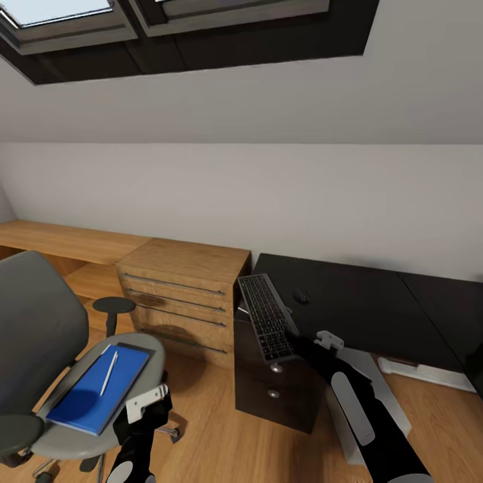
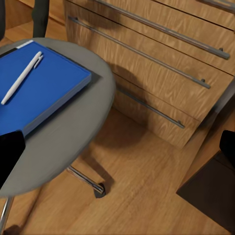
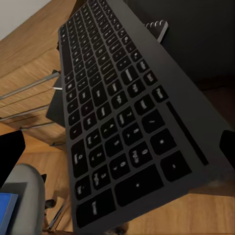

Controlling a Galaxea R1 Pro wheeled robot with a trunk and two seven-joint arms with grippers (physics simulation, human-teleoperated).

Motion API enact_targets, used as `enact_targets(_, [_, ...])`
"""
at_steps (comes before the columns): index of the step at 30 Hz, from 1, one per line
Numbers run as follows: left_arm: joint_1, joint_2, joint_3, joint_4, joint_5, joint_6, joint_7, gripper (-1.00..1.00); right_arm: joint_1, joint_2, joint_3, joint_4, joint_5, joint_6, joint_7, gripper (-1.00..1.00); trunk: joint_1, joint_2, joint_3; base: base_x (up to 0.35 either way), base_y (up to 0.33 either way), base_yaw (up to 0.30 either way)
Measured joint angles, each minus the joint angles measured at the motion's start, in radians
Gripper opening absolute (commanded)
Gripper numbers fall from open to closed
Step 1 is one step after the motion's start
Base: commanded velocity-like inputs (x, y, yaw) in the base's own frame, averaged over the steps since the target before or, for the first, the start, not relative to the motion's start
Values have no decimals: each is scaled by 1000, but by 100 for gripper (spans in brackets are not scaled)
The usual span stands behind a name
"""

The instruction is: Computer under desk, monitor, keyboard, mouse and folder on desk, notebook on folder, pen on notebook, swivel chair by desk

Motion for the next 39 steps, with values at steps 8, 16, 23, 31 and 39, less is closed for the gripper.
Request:
enact_targets(8, [0, 0, -1, 0, 0, 1, 0, 100, 0, 0, 0, 0, 0, 1, 1, 100, 31, -56, -25, -216, 0, -1])
enact_targets(16, [0, -1, -1, 0, 0, 2, 0, 100, 0, 0, -1, 0, 0, -3, 1, 100, 61, -112, -50, -127, 0, 0])
enact_targets(23, [0, -2, -1, 0, 0, 3, 0, 100, 0, 0, -1, 1, 0, -2, 1, 100, 88, -161, -72, -9, 0, 0])
enact_targets(31, [0, -3, -2, 2, 0, 3, 0, 100, 0, 0, -1, 8, -1, -1, 1, 100, 119, -217, -97, -1, 0, 0])
enact_targets(39, [0, -4, -2, 2, 0, 15, 0, 100, 0, 0, -11, 46, -61, -3, 1, 100, 149, -273, -122, 0, 0, 0])
